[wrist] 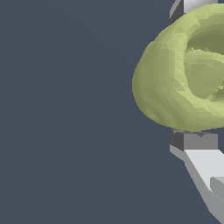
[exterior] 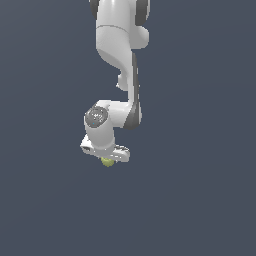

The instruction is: Pick up the object and move it to a goal position.

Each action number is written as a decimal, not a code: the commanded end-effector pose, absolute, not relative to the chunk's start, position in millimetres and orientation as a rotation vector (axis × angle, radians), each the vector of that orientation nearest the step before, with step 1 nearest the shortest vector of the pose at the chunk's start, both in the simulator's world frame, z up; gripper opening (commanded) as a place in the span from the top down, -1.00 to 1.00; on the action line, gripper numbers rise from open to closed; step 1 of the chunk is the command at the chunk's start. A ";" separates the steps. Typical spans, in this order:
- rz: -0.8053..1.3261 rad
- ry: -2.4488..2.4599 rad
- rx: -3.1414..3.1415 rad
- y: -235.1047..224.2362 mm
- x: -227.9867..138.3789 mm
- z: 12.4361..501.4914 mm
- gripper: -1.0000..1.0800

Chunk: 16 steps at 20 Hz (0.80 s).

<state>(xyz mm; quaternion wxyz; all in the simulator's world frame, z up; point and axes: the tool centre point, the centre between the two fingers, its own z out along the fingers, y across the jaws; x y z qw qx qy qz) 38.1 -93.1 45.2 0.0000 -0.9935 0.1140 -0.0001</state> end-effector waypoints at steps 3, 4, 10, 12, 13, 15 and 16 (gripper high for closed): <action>-0.001 0.358 -3.121 -96.5 39.1 50.2 1.00; -0.001 0.358 -3.121 -98.4 39.6 53.0 1.00; -0.001 0.358 -3.121 -118.1 45.1 81.9 1.00; -0.001 0.358 -3.121 -127.5 47.8 95.7 1.00; -0.001 0.358 -3.121 -132.6 49.3 103.3 1.00; -0.001 0.358 -3.121 -143.5 52.5 119.3 1.00; -0.001 0.358 -3.121 -149.1 54.2 127.6 1.00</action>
